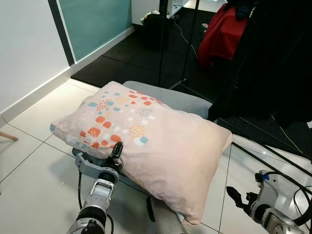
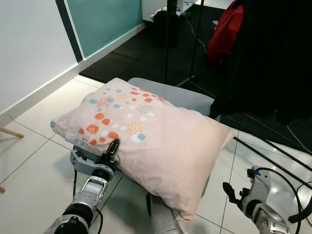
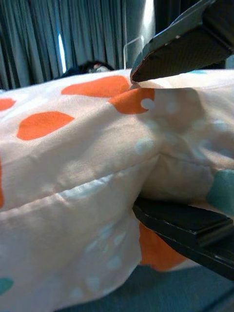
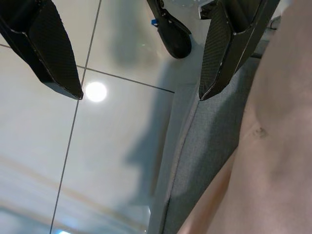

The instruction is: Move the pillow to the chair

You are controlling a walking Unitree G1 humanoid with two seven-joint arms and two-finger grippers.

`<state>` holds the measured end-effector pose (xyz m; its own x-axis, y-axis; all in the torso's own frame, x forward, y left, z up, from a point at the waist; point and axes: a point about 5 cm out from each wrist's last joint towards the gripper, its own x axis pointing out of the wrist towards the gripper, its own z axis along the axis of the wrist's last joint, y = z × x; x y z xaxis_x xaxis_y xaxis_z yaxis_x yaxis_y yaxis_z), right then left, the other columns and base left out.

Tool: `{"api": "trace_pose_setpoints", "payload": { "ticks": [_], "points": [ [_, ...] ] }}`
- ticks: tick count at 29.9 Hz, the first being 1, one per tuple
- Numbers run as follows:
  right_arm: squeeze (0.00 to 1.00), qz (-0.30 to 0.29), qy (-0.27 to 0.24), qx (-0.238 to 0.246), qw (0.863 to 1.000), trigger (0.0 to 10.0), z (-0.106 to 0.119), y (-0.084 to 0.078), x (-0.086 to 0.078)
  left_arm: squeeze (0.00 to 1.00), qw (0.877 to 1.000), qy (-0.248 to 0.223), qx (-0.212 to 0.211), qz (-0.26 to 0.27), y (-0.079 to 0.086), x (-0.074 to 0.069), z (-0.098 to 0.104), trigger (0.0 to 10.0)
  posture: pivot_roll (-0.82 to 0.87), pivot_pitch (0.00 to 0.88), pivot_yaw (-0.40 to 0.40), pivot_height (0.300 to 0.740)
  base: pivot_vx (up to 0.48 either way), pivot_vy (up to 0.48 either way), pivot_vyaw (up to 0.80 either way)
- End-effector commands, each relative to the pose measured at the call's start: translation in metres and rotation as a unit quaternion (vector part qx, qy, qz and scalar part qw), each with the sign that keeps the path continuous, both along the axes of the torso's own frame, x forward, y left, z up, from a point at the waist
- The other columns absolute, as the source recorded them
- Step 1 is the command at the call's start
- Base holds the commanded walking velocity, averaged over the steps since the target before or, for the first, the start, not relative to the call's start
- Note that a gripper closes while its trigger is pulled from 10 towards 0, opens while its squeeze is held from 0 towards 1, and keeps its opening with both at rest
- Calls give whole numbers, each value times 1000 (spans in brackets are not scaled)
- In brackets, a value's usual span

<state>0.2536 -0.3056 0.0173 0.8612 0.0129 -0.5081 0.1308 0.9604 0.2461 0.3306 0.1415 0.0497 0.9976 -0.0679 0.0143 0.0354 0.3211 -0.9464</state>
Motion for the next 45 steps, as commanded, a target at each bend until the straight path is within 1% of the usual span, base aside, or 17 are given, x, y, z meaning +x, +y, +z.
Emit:
{"api": "trace_pose_setpoints", "payload": {
  "ticks": [1,5,8,13,15,16,17,23,28,31,33,37,40,41,43,44,45],
  "points": [
    [0,-13,7,12,1000,10000,-4,-2,-7,0,1000,1,-10,-14,-5,-1,-3,10000,-456,266,-36,530,0,0,0],
    [0,-13,6,13,1000,10000,-4,-1,-8,0,1000,6,-8,-21,-5,-2,-5,10000,-473,274,-38,530,0,0,0],
    [0,-10,5,14,1000,10000,-4,0,-12,0,999,17,10,-31,-6,-1,-6,10000,-499,281,-41,530,0,0,0],
    [0,-8,4,17,1000,10000,-5,0,-15,0,998,20,32,-44,-7,2,-4,10000,-503,282,-37,530,0,0,0],
    [0,-8,4,17,1000,10000,-5,0,-15,0,998,20,32,-44,-7,2,-4,10000,-503,282,-37,530,0,0,0],
    [0,-8,3,18,1000,10000,-5,1,-15,0,998,17,36,-47,-7,3,-3,7804,-503,284,-35,530,0,0,0],
    [0,-9,2,20,1000,10000,-6,1,-16,0,998,11,39,-54,-9,6,1,0,-502,282,-32,530,0,0,0],
    [0,-13,-1,22,1000,10000,-5,3,-16,0,997,-5,41,-67,-11,12,9,0,-500,278,-27,530,0,0,0],
    [0,-14,-3,23,1000,10000,-4,4,-15,0,997,-12,41,-68,-9,14,13,0,-495,276,-26,530,0,0,0],
    [0,-14,-6,24,1000,10000,-2,6,-14,0,997,-22,41,-60,-3,18,18,0,-483,273,-26,530,0,0,0],
    [0,-13,-8,24,1000,10000,-1,6,-12,0,997,-37,37,-53,2,21,24,0,-474,269,-23,530,0,0,0],
    [0,-13,-7,24,1000,10000,-2,6,-12,0,997,-51,35,-46,5,24,30,0,-467,263,-18,530,0,0,0],
    [0,-14,-7,22,1000,10000,-2,7,-10,0,994,-96,38,-23,17,32,48,0,-434,239,-7,530,0,0,0],
    [0,-14,-7,22,1000,10000,-2,7,-10,0,994,-96,38,-23,17,32,48,0,-434,239,-7,530,0,0,0],
    [0,-17,-10,25,999,10000,-2,9,-8,0,989,-136,48,16,37,37,67,0,-407,214,3,530,0,0,0],
    [0,-17,-10,25,999,10000,-2,9,-8,0,989,-136,48,16,37,37,67,0,-407,214,3,530,0,0,0],
    [0,-17,-11,27,999,10000,-3,10,-7,0,986,-153,52,31,44,39,76,0,-404,211,5,530,0,0,0]
  ]
}}
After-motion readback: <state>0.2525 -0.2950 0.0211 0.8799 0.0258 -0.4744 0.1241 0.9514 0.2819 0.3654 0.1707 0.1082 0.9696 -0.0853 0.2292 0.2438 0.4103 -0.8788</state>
